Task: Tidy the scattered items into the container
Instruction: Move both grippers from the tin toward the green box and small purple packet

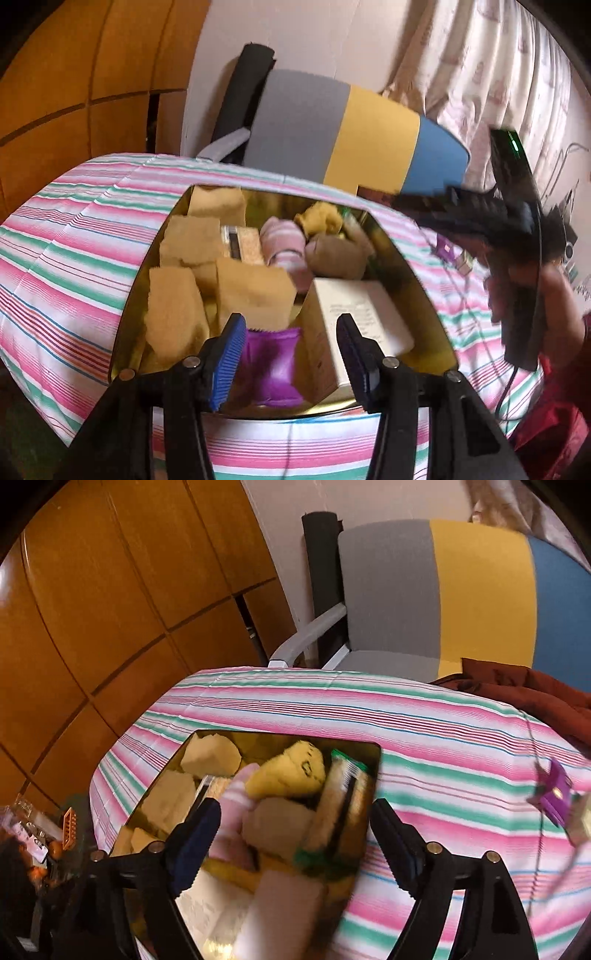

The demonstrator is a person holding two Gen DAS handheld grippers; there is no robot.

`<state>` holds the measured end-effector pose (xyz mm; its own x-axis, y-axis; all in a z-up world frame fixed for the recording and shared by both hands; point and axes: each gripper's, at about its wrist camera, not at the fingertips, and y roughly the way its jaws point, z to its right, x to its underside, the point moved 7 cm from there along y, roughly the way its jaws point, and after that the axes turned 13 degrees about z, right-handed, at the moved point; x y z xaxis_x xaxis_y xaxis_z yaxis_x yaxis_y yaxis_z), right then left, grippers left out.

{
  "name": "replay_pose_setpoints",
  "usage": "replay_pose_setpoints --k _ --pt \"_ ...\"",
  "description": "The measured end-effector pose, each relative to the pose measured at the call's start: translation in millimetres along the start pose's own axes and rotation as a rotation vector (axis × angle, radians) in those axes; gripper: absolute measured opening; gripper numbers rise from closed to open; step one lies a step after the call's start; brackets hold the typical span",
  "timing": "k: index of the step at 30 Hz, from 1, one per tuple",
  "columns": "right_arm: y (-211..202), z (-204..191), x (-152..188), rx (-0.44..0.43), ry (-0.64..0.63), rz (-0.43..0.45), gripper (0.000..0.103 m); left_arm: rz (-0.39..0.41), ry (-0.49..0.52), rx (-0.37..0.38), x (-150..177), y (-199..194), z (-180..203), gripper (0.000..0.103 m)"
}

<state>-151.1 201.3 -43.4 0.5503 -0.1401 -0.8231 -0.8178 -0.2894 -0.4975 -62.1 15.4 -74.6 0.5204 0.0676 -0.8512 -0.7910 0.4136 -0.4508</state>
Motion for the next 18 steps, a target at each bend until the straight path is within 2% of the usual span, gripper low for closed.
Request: replay_pose_setpoints --k 4,11,18 --pt "-21.8 11.7 8.7 0.020 -0.005 0.008 0.084 0.031 -0.038 0.013 -7.5 -2.3 8.2 0.052" --pt "-50.5 52.8 32.9 0.095 -0.002 -0.023 0.084 0.019 -0.061 0.032 -6.0 1.0 28.7 0.051" --pt "-65.0 107.9 51.3 0.175 0.080 -0.066 0.084 -0.017 0.009 0.057 -2.3 10.0 64.5 0.054"
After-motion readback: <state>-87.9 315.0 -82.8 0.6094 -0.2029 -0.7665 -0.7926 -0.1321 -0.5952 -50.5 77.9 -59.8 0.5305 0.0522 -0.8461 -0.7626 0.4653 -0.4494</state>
